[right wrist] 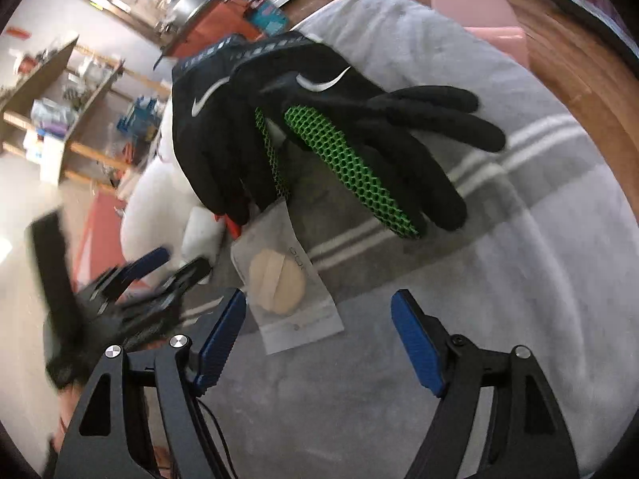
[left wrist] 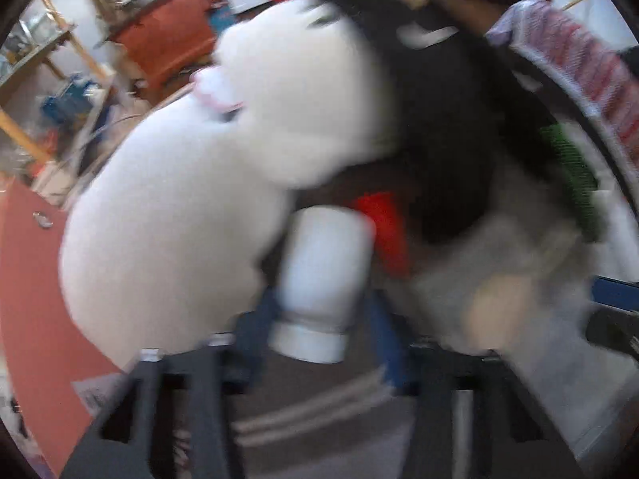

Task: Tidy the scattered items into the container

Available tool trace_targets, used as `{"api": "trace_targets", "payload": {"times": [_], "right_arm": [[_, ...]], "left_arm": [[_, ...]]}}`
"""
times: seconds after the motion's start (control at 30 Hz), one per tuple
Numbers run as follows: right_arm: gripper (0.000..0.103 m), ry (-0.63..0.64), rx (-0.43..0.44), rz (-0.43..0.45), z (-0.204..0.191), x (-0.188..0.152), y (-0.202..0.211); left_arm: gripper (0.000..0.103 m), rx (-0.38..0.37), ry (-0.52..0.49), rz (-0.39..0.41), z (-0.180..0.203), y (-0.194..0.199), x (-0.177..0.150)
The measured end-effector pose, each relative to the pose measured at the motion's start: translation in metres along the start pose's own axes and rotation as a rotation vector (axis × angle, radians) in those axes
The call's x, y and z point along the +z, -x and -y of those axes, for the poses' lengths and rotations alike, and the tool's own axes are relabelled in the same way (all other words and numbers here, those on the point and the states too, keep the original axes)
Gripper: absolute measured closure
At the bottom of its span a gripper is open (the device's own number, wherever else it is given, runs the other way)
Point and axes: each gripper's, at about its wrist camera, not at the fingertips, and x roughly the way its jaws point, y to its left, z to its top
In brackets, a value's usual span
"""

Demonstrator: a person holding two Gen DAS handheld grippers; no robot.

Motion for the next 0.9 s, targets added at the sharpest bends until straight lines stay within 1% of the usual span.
{"api": "trace_targets", "payload": {"times": [0.03, 0.13, 0.17, 0.2, 0.23, 0.3, 0.33, 0.37, 0.4, 0.43, 0.47, 0.5, 0.53, 0.57, 0.6, 0.63, 0.67, 0.7, 0.73, 0.77, 0.8, 0.83, 0.87, 0.9], "right_arm": [[0.028, 0.025, -0.002, -0.013, -0.004, 0.001, -0.004], [0.027, 0.098, -0.006, -0.031, -0.017, 0.002, -0.017], [0.025, 0.125, -0.013, -0.035, -0.021, 0.003, -0.022], [0.02, 0.161, -0.038, -0.034, -0.026, 0.002, -0.028], [0.019, 0.189, -0.062, -0.03, -0.031, 0.001, -0.033], [0.017, 0.246, -0.073, -0.024, -0.042, -0.002, -0.045], [0.017, 0.274, -0.07, -0.031, -0.046, -0.005, -0.052], [0.019, 0.319, -0.087, -0.043, -0.051, -0.008, -0.058], [0.05, 0.387, -0.14, -0.045, -0.057, -0.012, -0.062], [0.055, 0.427, -0.178, -0.047, -0.06, -0.014, -0.062], [0.061, 0.412, -0.163, -0.054, -0.058, -0.013, -0.059], [0.072, 0.352, -0.113, -0.059, -0.052, -0.01, -0.052], [0.078, 0.308, -0.078, -0.057, -0.046, -0.009, -0.045], [0.097, 0.274, -0.056, -0.046, -0.04, -0.01, -0.035], [0.097, 0.253, -0.04, -0.036, -0.036, -0.011, -0.027], [0.097, 0.234, -0.026, -0.024, -0.033, -0.013, -0.019], [0.097, 0.213, -0.008, -0.013, -0.031, -0.014, -0.01], [0.097, 0.191, 0.029, 0.0, -0.032, -0.016, 0.002], [0.097, 0.175, 0.064, 0.012, -0.038, -0.014, 0.009], [0.097, 0.162, 0.101, 0.031, -0.042, -0.015, 0.02], [0.097, 0.138, 0.158, 0.059, -0.049, -0.018, 0.037], [0.097, 0.128, 0.22, 0.088, -0.059, -0.02, 0.052], [0.097, 0.145, 0.28, 0.121, -0.076, -0.023, 0.068], [0.097, 0.206, 0.324, 0.158, -0.106, -0.026, 0.086]], "left_arm": [[0.065, -0.037, 0.034, 0.0, -0.007, 0.001, 0.001], [0.066, -0.098, 0.087, -0.013, -0.023, 0.019, -0.005], [0.066, -0.103, 0.106, -0.004, -0.03, 0.034, -0.008], [0.066, -0.111, 0.124, 0.01, -0.037, 0.049, -0.012], [0.068, -0.13, 0.155, 0.035, -0.051, 0.077, -0.017], [0.077, -0.149, 0.212, 0.071, -0.072, 0.117, -0.024], [0.092, -0.149, 0.246, 0.098, -0.087, 0.143, -0.03], [0.1, -0.138, 0.269, 0.122, -0.099, 0.164, -0.034], [0.1, -0.118, 0.294, 0.144, -0.115, 0.186, -0.04], [0.1, -0.097, 0.332, 0.175, -0.135, 0.213, -0.048], [0.1, -0.076, 0.36, 0.197, -0.153, 0.232, -0.055], [0.1, -0.047, 0.386, 0.215, -0.17, 0.247, -0.062], [0.1, -0.01, 0.418, 0.235, -0.194, 0.265, -0.071], [0.1, -0.001, 0.438, 0.246, -0.21, 0.275, -0.076], [0.1, -0.006, 0.475, 0.252, -0.232, 0.29, -0.087], [0.098, -0.006, 0.505, 0.245, -0.246, 0.295, -0.097], [0.095, -0.003, 0.53, 0.233, -0.254, 0.302, -0.106], [0.081, -0.008, 0.546, 0.218, -0.26, 0.306, -0.117], [0.054, -0.03, 0.547, 0.203, -0.257, 0.308, -0.132], [0.04, -0.05, 0.543, 0.199, -0.251, 0.307, -0.145], [0.022, -0.057, 0.551, 0.2, -0.241, 0.303, -0.161], [0.02, -0.056, 0.569, 0.199, -0.232, 0.299, -0.172], [0.02, -0.063, 0.61, 0.182, -0.223, 0.288, -0.186], [0.02, -0.091, 0.665, 0.157, -0.218, 0.278, -0.198]]}}
